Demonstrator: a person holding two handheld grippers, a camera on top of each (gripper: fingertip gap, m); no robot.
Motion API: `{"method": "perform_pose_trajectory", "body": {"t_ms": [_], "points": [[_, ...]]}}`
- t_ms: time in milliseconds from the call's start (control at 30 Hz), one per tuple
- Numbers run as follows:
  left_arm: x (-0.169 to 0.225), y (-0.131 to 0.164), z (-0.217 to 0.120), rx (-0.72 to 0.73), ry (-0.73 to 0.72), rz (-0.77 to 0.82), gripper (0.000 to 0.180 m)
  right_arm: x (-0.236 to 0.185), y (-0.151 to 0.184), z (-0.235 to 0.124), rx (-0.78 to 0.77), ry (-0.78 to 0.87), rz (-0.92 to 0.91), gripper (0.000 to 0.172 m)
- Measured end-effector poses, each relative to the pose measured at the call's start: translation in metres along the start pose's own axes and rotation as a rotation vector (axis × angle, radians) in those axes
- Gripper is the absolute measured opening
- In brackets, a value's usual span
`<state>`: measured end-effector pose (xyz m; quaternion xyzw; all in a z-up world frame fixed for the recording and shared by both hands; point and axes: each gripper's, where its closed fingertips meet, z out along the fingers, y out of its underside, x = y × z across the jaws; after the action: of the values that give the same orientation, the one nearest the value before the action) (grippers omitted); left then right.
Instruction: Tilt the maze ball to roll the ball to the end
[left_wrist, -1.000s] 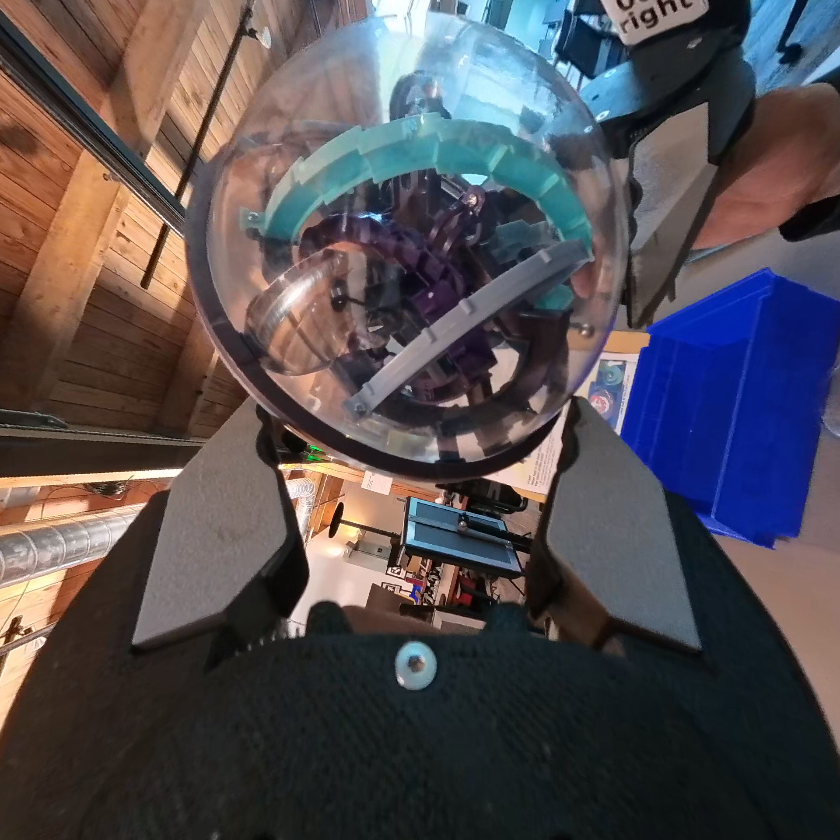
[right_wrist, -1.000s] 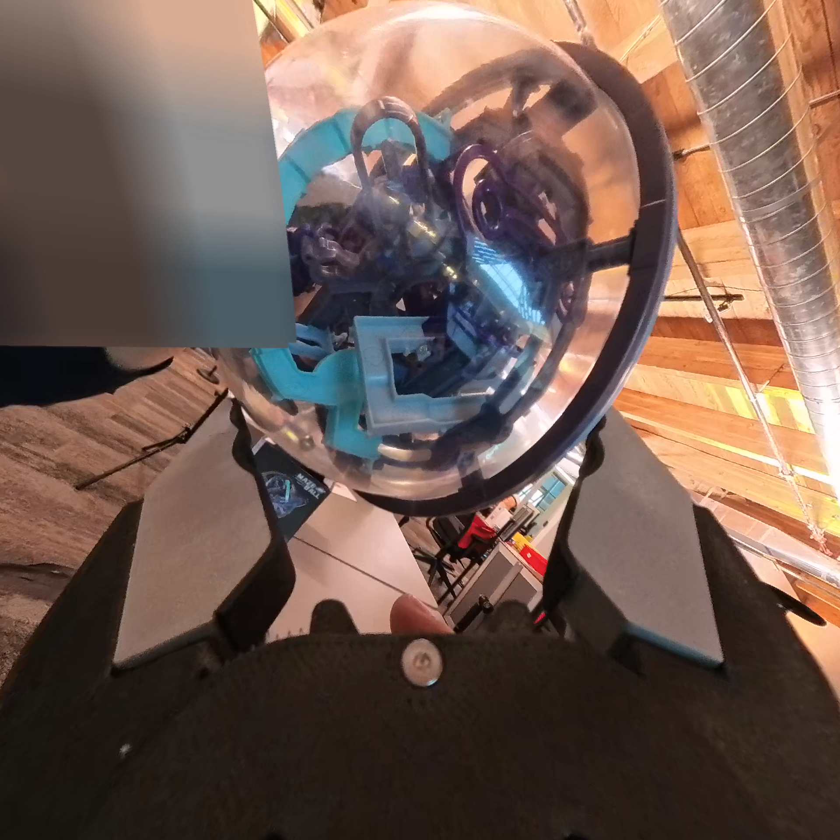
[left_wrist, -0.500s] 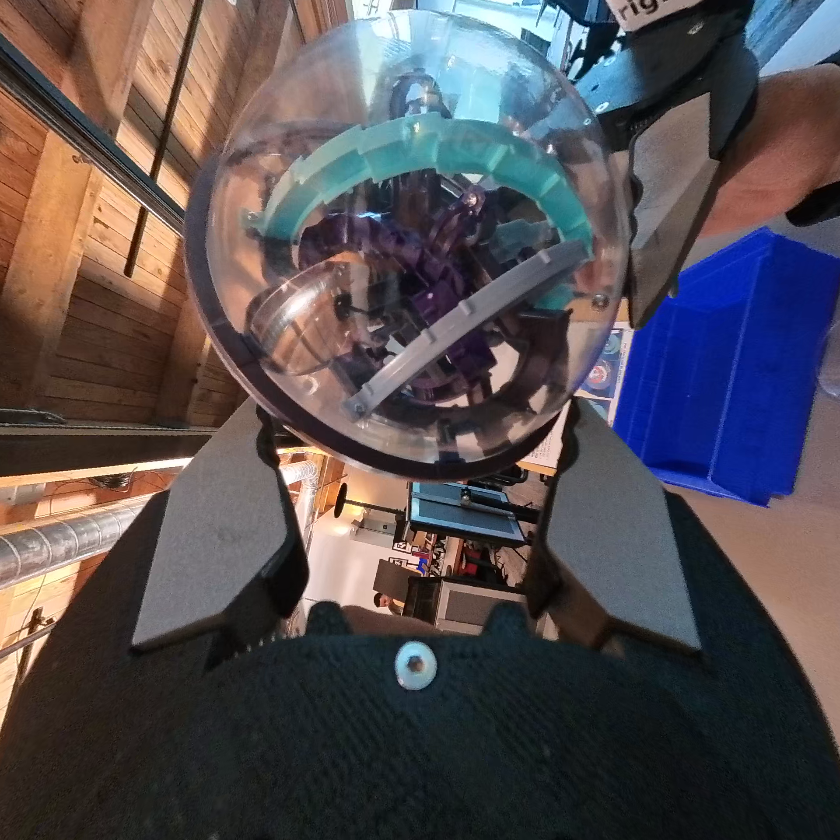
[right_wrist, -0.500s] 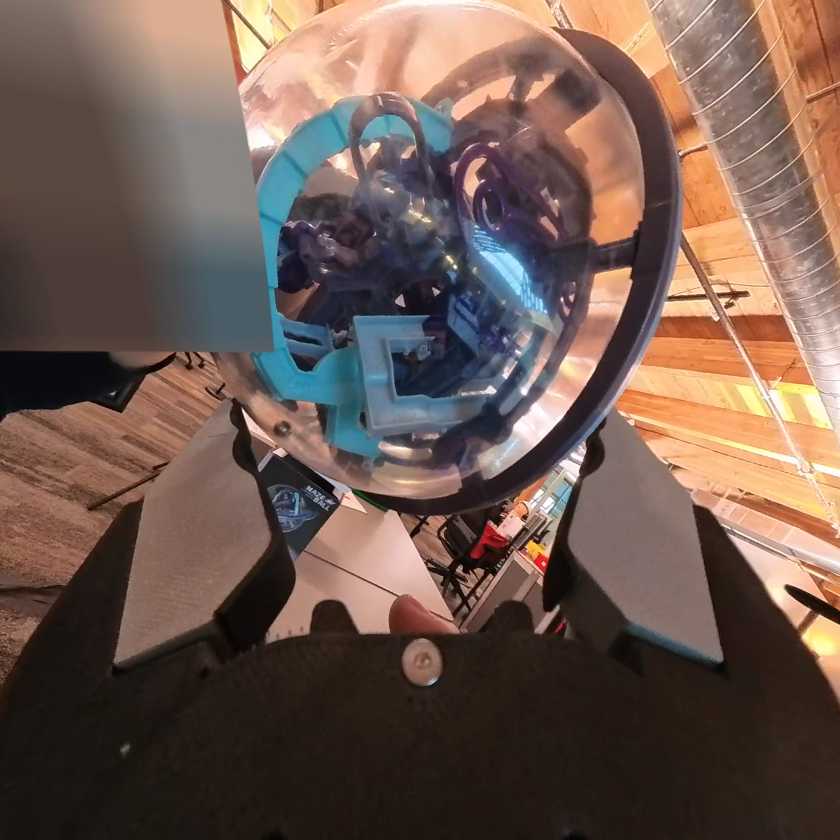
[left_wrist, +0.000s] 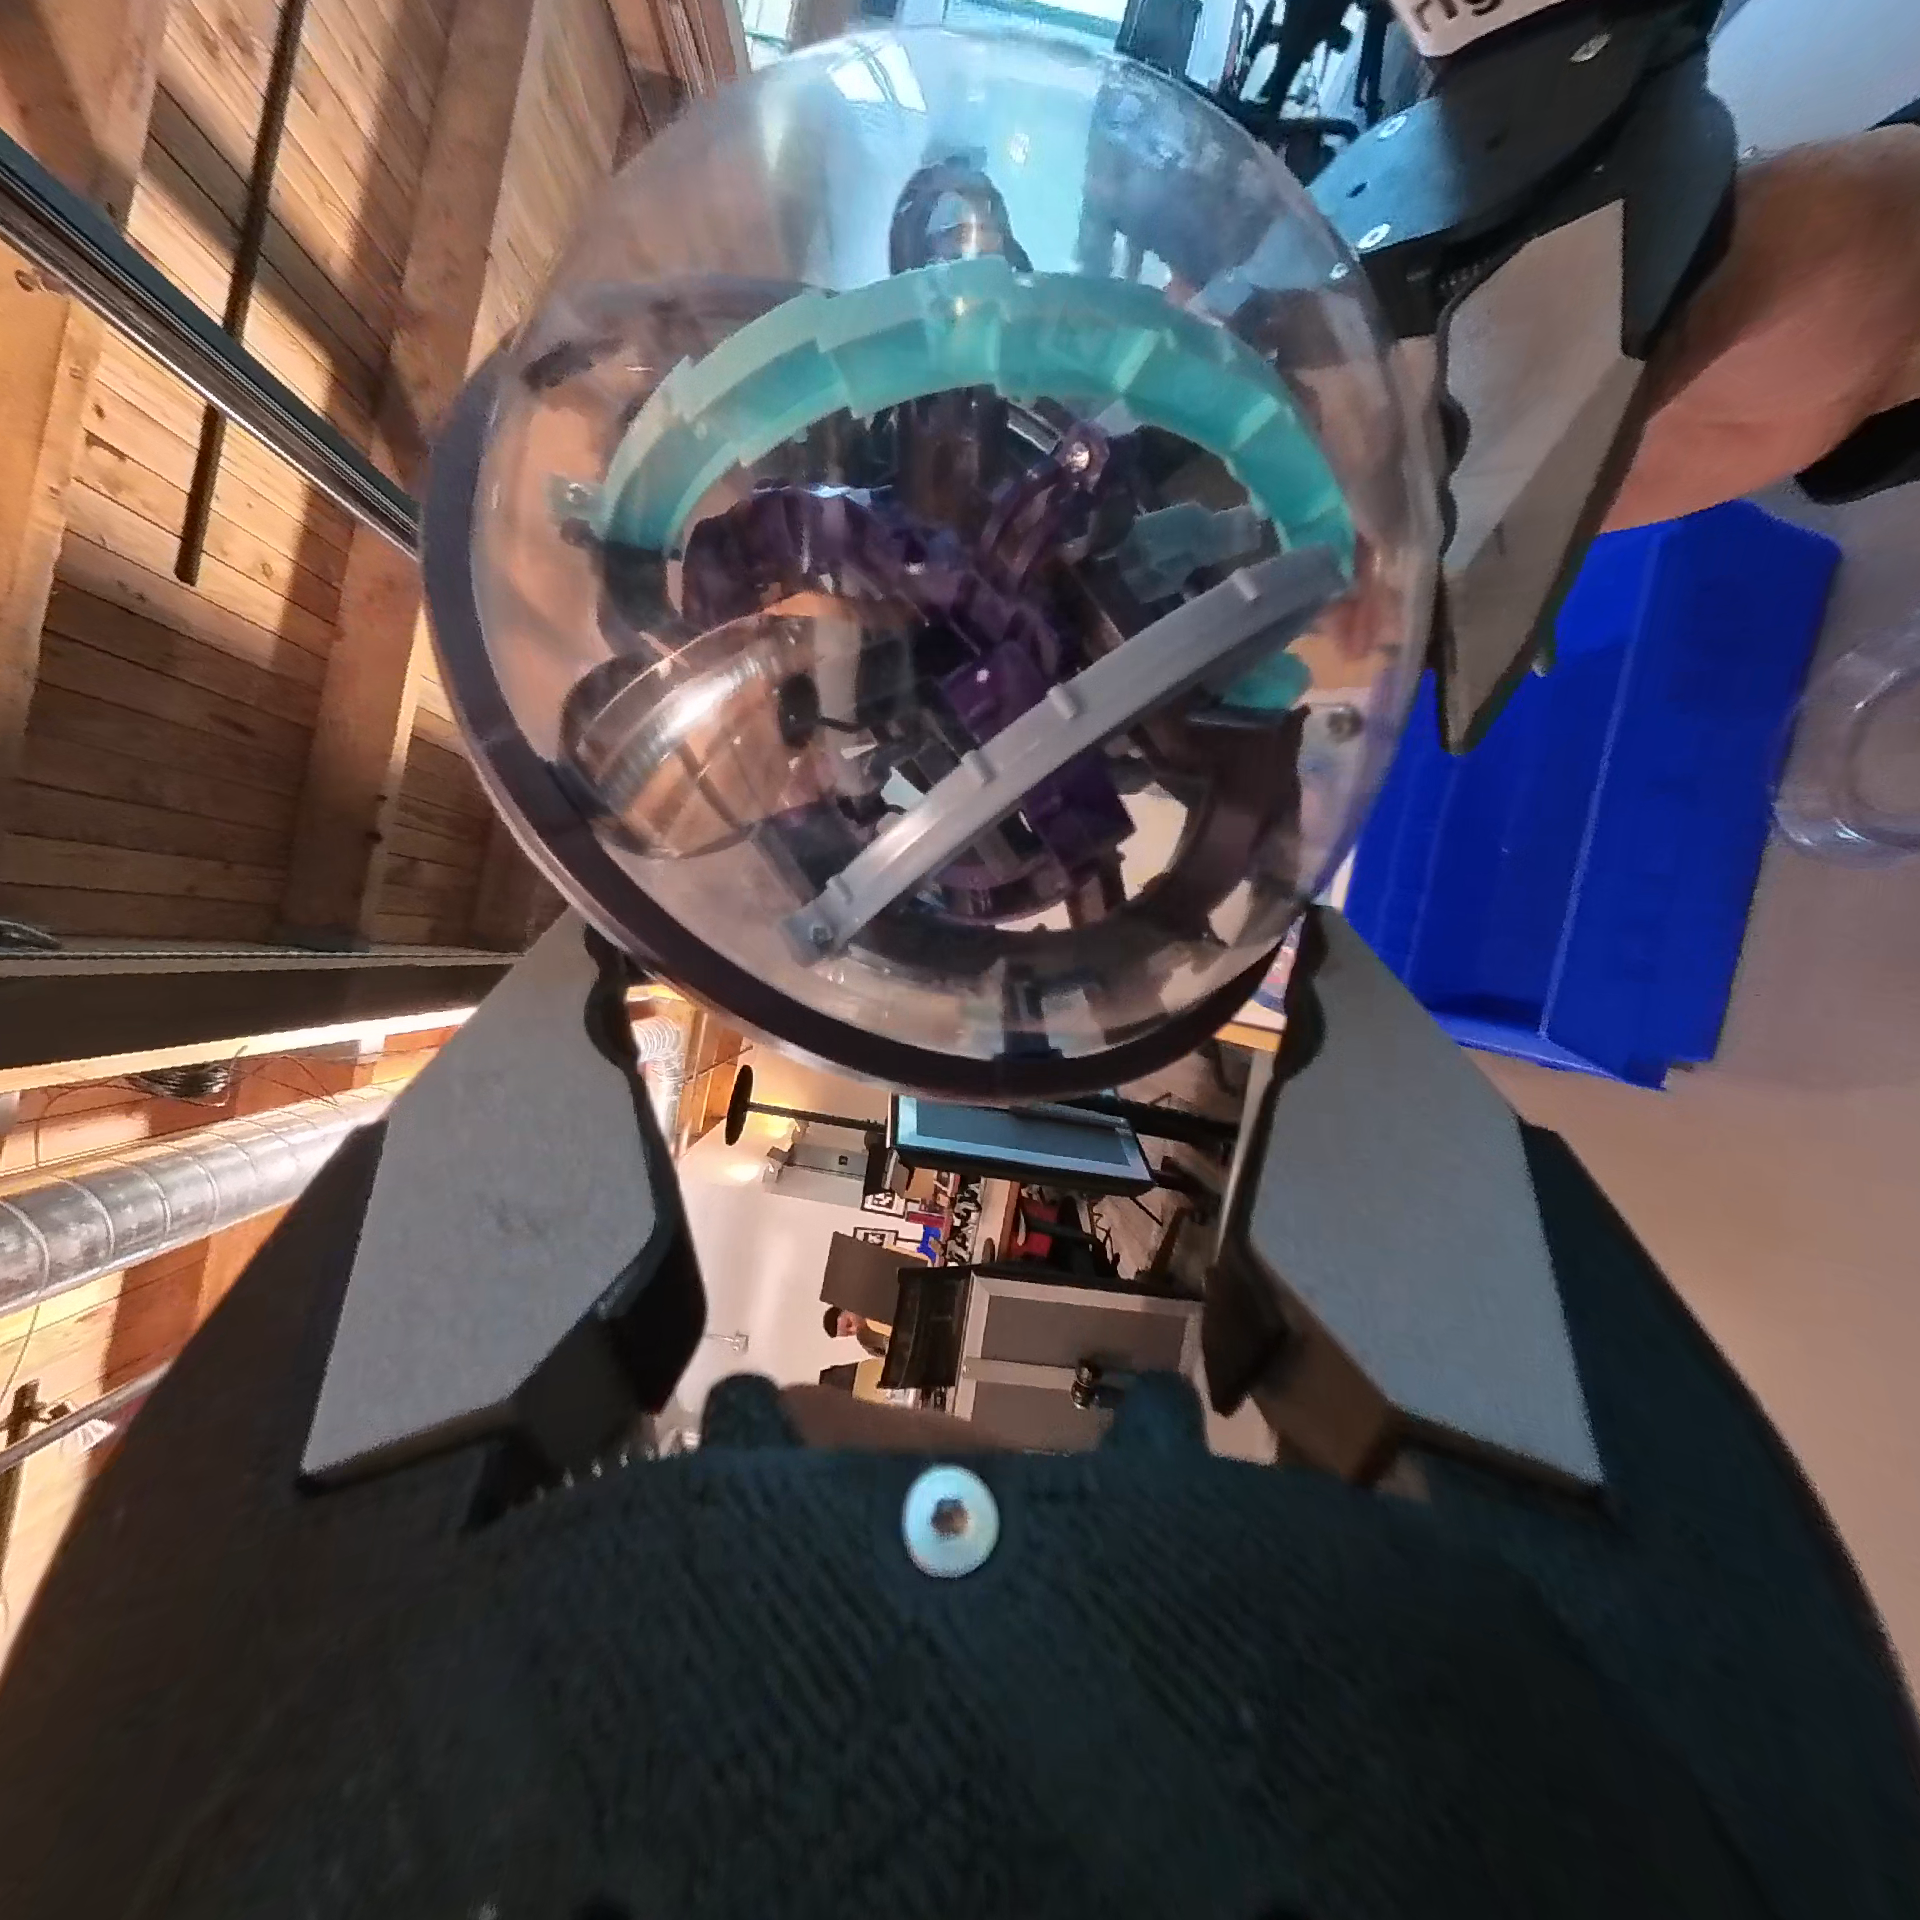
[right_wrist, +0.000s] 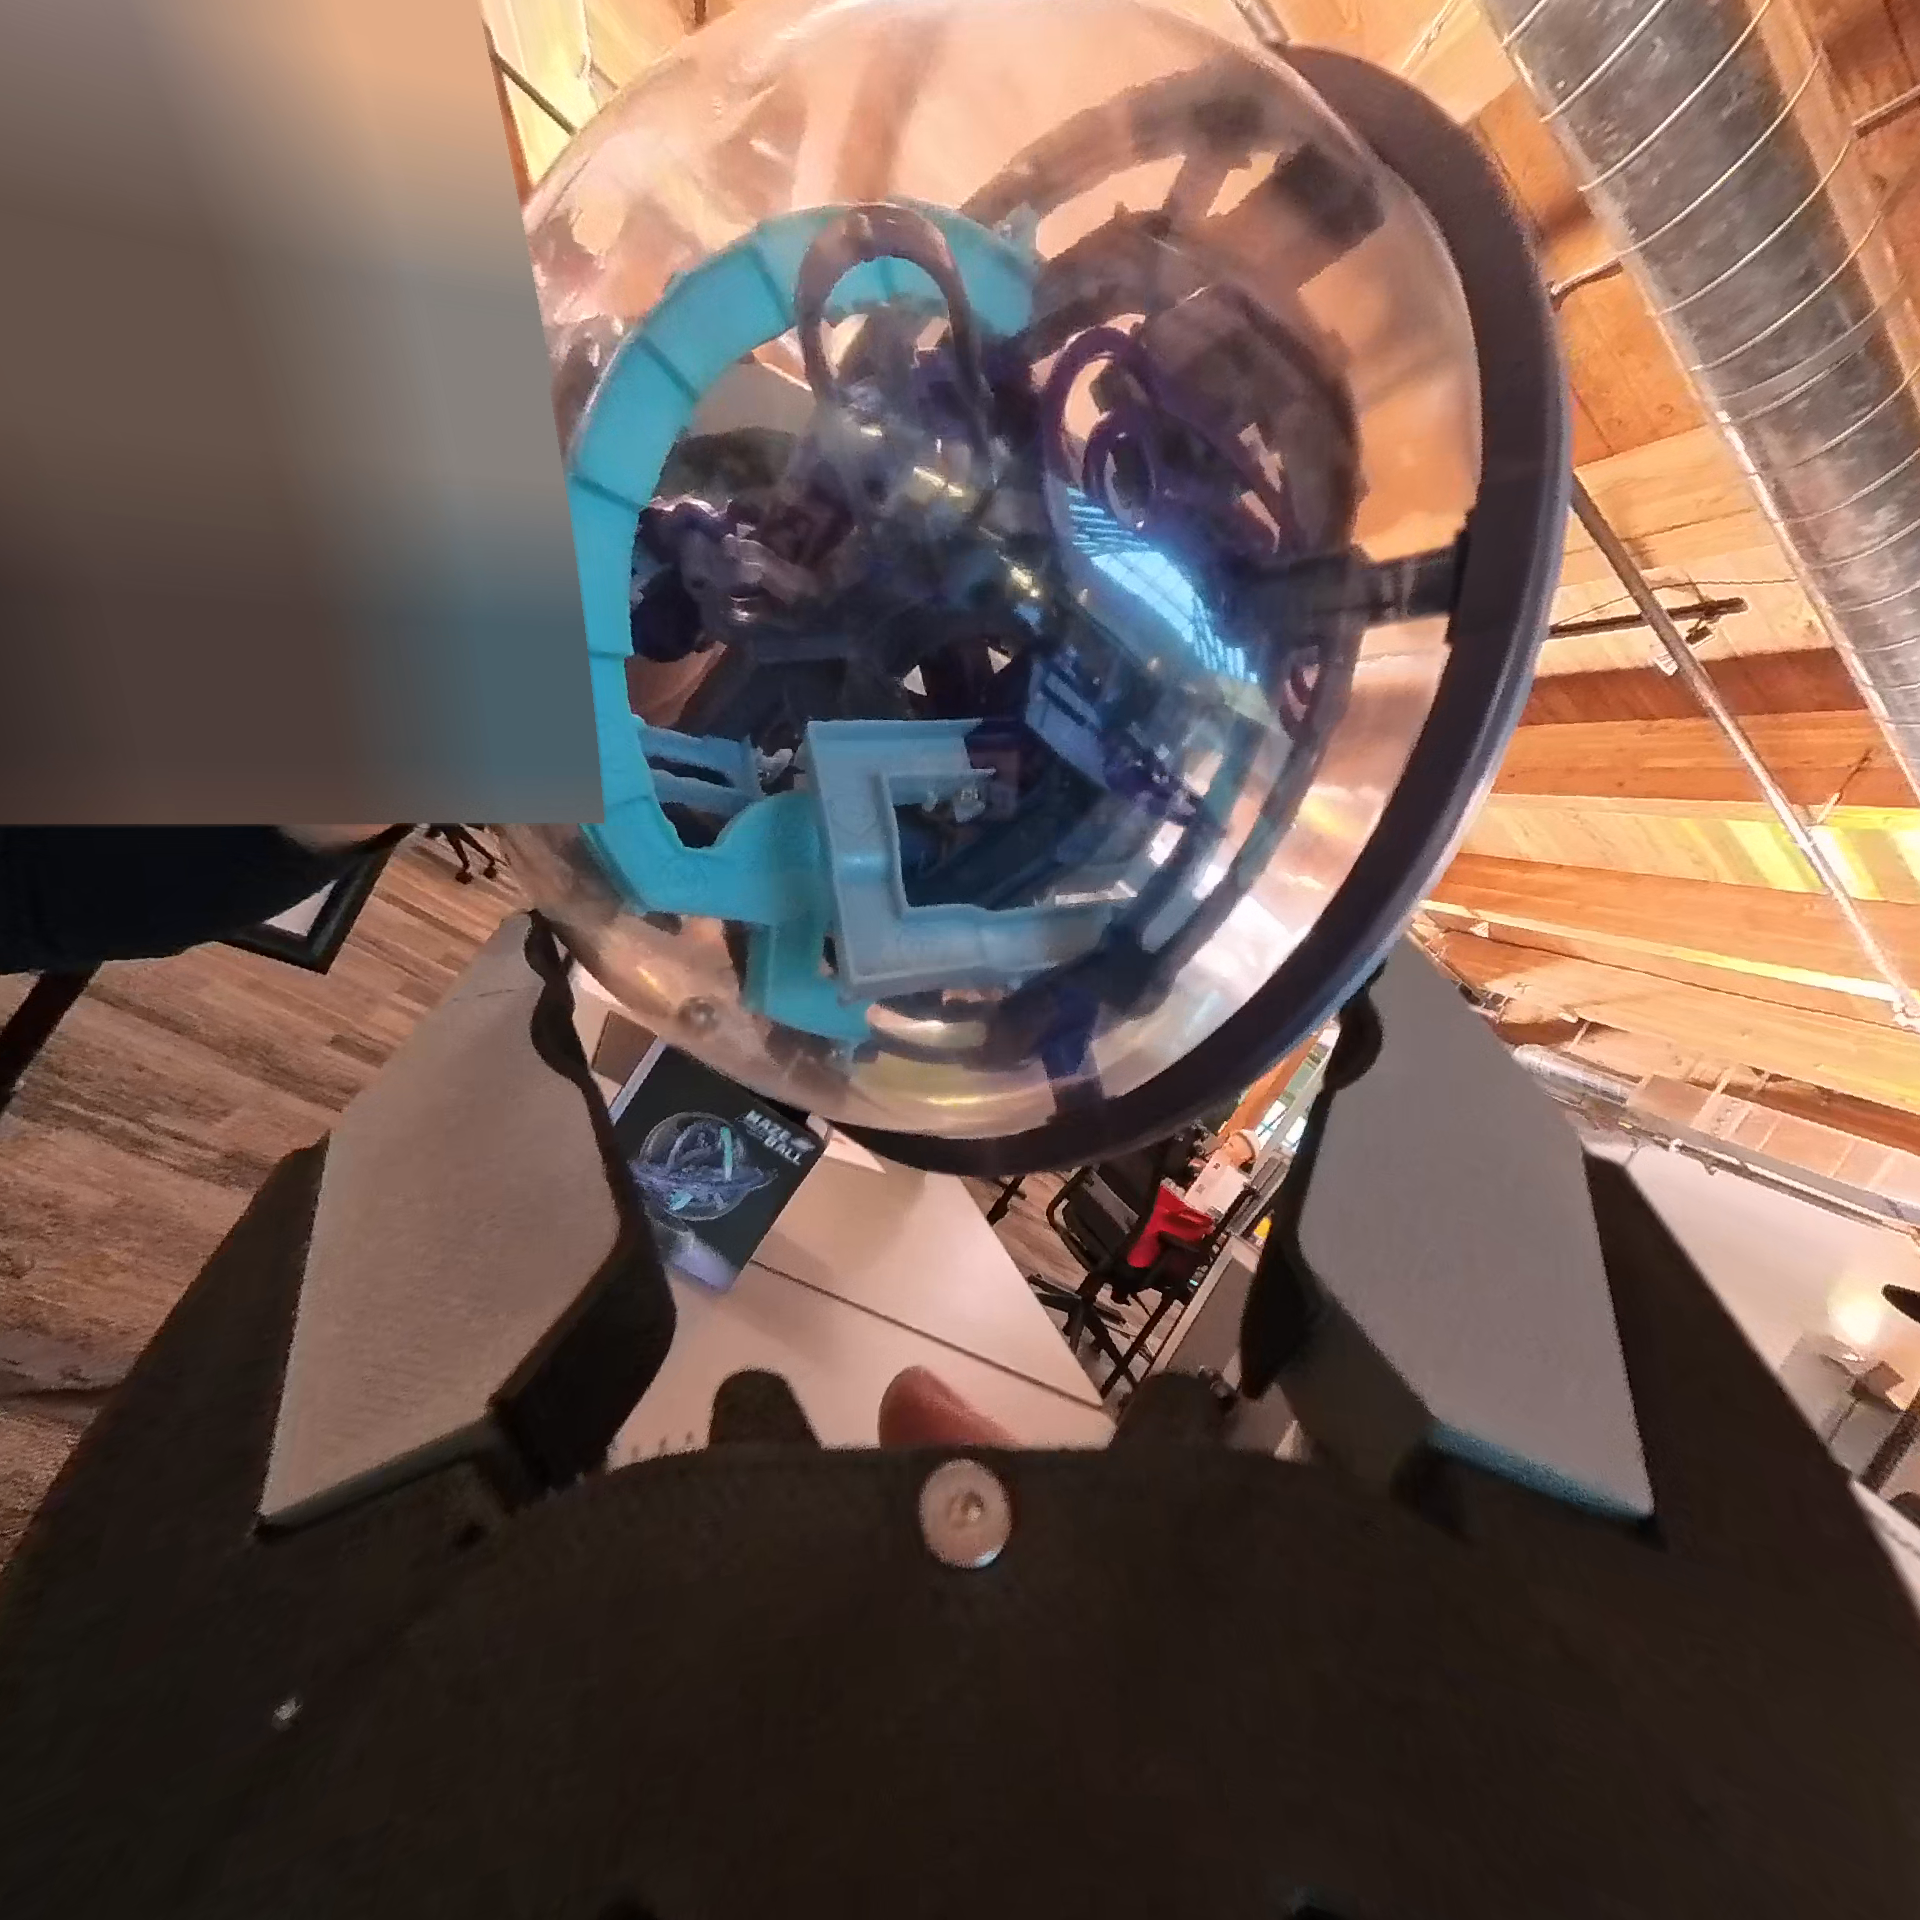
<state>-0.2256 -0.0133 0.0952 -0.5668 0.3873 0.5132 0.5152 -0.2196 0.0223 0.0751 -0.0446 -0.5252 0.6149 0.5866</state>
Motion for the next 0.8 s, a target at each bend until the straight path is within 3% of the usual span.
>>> {"method": "perform_pose_trajectory", "body": {"t_ms": [800], "points": [[0.026, 0.021, 0.007, -0.018, 0.069, -0.118, 0.125, -0.010, 0.030, -0.006, -0.073, 0.014, 0.114, 0.141]]}}
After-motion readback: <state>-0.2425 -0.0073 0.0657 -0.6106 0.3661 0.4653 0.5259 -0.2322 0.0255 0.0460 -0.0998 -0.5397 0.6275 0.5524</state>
